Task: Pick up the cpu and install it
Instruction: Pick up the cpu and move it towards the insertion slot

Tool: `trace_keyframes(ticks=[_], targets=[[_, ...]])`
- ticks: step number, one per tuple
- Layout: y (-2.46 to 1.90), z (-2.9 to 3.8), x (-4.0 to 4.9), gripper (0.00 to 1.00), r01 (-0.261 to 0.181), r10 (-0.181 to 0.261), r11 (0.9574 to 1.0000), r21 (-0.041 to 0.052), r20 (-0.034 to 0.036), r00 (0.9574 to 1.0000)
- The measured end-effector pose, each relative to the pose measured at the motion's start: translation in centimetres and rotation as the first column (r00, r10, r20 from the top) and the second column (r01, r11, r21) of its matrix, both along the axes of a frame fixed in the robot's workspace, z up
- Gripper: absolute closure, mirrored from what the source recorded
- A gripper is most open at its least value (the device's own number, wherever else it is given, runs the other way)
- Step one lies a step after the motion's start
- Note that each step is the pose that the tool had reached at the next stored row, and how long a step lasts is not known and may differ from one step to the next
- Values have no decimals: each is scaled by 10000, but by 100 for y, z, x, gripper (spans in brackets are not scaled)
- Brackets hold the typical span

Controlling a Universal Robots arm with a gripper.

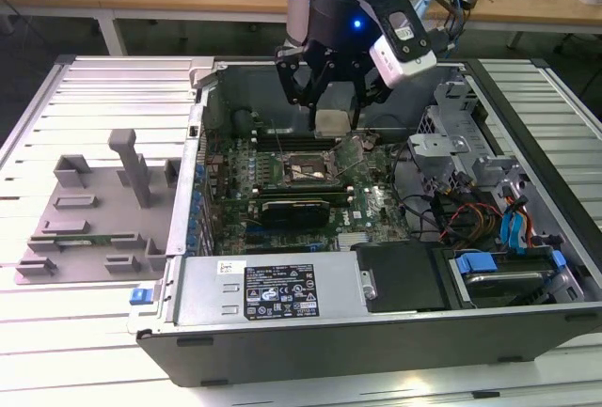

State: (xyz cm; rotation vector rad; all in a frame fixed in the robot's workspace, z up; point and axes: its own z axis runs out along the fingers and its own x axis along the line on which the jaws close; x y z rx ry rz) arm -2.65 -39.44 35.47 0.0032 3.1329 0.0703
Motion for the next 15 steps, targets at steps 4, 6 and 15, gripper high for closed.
trace_keyframes(ticks=[4, 6, 15], targets=[[0, -62, 36, 45, -1, 1, 10000, 1, -7, 10000], [0, -88, 36, 45, 1, -1, 10000, 0, -8, 10000], [55, -308, 37, 45, 0, 0, 10000, 0, -8, 10000]])
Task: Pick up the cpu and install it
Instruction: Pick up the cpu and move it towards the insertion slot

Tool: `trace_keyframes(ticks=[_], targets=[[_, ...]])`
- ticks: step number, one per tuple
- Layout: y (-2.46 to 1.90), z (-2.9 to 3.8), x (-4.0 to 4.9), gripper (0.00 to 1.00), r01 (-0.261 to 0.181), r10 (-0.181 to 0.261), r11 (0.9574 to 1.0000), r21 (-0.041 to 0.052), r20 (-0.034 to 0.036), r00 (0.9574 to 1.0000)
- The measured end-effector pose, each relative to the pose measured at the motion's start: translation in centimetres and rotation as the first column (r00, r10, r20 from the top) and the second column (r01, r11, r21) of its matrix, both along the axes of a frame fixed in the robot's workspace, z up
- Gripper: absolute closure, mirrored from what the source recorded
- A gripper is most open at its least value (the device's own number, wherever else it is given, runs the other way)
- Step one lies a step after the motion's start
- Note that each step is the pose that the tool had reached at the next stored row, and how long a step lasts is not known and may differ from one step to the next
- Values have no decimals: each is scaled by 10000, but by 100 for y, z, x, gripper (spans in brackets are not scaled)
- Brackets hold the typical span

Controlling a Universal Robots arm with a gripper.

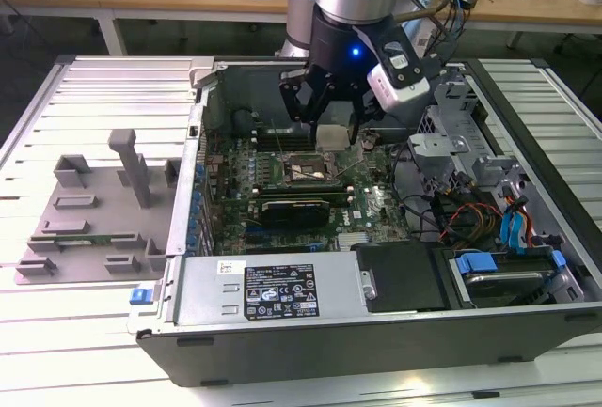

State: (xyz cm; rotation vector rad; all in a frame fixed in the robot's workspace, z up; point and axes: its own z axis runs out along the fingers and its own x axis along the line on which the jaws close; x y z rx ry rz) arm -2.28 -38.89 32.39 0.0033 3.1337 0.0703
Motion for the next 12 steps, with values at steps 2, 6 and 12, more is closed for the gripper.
trace_keyframes(ticks=[2, 6, 12], targets=[[25, -22, 0, 45, -1, 1, 10000, 1, 0, 10000], [141, -62, -3, 45, 0, 0, 10000, 1, 1, 10000], [337, -155, -36, 45, 0, 0, 10000, 0, 0, 10000]])
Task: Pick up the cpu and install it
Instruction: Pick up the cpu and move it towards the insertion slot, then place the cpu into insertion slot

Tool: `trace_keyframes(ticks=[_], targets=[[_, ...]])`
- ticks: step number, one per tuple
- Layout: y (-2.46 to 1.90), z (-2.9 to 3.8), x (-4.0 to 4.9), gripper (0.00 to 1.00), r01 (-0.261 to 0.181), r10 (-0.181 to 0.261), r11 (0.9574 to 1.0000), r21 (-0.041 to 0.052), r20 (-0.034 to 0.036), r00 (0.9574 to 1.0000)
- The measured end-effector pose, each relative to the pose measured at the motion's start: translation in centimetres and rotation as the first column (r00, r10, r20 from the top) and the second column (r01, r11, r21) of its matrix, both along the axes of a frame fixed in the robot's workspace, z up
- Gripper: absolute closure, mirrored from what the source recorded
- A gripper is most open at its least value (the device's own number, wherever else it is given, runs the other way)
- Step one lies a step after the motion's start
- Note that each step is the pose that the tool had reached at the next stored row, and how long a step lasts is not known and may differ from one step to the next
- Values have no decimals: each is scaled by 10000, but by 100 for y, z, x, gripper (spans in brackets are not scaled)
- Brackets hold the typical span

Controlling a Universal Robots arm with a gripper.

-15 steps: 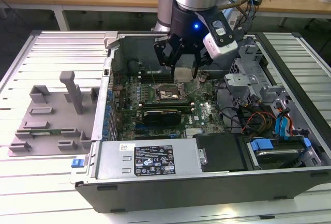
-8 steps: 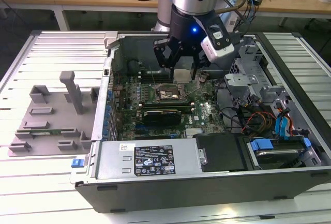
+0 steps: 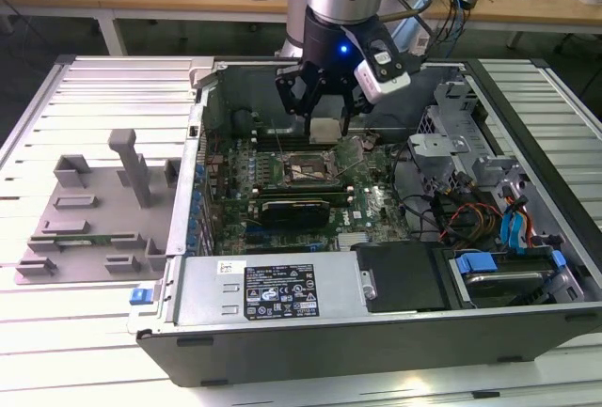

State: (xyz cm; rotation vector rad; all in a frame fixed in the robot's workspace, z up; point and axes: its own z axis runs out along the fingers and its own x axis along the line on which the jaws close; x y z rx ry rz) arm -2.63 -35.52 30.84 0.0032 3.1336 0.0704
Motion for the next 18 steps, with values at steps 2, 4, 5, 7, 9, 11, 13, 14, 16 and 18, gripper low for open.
trace_keyframes(ticks=[2, 4, 5, 7, 9, 11, 13, 14, 16, 18], targets=[[58, -45, -25, 45, 0, 0, 10000, 0, -1, 10000], [99, -77, -40, 45, 0, 0, 10000, 1, 0, 10000], [113, -88, -46, 45, 0, 0, 10000, 0, 0, 10000], [132, -104, -56, 45, 0, 0, 10000, 0, 0, 10000], [144, -118, -62, 45, -1, 1, 10000, 0, 0, 10000], [145, -118, -63, 45, 0, 0, 10000, 0, -1, 10000], [146, -118, -63, 45, 0, 0, 10000, -1, 0, 10000], [146, -118, -63, 45, -1, 1, 10000, -1, 0, 10000], [146, -118, -63, 45, -1, 1, 10000, 0, 0, 10000], [147, -118, -63, 45, 0, 0, 10000, -1, -1, 10000]])
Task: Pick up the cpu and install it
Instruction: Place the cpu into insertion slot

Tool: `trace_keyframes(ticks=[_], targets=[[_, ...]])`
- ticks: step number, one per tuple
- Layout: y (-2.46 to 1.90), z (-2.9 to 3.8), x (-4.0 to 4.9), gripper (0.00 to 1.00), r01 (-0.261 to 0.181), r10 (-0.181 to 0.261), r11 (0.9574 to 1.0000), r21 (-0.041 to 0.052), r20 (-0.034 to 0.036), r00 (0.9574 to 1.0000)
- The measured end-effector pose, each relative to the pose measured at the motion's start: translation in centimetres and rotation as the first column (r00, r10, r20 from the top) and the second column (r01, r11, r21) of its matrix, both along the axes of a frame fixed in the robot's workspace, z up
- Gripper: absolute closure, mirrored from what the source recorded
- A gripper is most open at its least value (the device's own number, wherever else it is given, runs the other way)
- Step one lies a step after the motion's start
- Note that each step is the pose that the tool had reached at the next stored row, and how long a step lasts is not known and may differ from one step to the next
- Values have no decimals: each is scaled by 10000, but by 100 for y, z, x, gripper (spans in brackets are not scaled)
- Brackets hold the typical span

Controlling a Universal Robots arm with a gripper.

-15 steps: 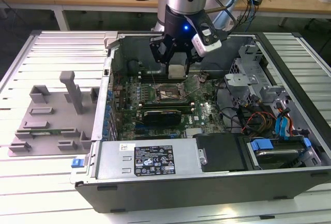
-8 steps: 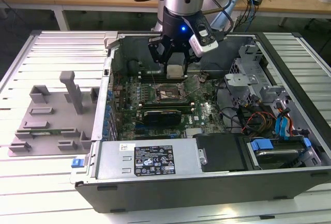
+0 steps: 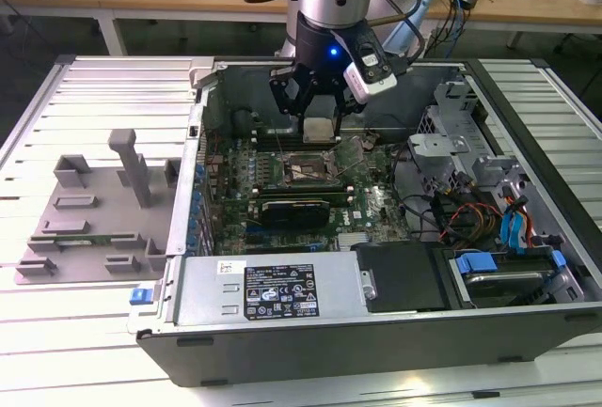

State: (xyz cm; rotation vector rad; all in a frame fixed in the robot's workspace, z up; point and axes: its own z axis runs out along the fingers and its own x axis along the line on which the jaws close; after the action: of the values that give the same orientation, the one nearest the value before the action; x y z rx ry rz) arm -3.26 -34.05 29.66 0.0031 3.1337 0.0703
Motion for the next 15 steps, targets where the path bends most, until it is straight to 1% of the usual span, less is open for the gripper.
trace_keyframes(ticks=[5, 6, 7, 9, 11, 12, 13, 14, 15], targets=[[1, 0, 0, 45, 2, -2, 10000, 1, 1, 10000], [1, -1, 0, 45, 138, -138, 9999, 1, 0, 9999], [1, -1, 0, 45, 420, -420, 9991, 1, 1, 9991], [1, -1, 0, 45, 969, -969, 9953, 1, 1, 9953], [1, -1, 0, 45, 1497, -1497, 9887, 1, 1, 9887], [1, -1, 0, 45, 1810, -1810, 9835, 0, 0, 9835], [1, -1, 0, 45, 2017, -2017, 9795, 1, 0, 9795], [1, -1, 0, 45, 2278, -2278, 9737, 0, 0, 9737], [1, -1, 0, 45, 2600, -2600, 9656, 0, 0, 9656]])
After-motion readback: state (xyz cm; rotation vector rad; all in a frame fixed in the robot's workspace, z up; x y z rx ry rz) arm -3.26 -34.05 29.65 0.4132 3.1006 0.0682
